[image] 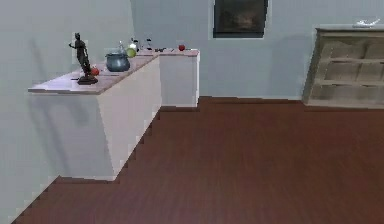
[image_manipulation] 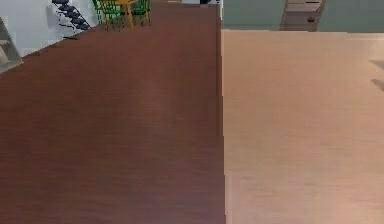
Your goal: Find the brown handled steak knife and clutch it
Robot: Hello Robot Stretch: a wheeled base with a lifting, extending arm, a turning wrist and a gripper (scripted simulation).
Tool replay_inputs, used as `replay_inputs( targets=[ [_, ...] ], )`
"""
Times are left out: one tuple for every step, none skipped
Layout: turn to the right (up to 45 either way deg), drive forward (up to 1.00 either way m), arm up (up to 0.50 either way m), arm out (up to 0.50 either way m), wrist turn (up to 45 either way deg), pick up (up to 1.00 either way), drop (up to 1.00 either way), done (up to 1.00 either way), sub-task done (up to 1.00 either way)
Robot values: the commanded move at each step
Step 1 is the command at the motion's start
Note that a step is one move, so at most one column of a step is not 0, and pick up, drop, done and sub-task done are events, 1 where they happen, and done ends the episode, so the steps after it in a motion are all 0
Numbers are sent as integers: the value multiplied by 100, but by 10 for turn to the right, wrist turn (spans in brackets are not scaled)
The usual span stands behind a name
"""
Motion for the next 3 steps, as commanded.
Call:
replay_inputs(
  targets=[
    [0,100,0,0,0,0,0,0,0],
    [0,100,0,0,0,0,0,0,0],
    [-60,0,0,0,0,0,0,0,0]
  ],
)
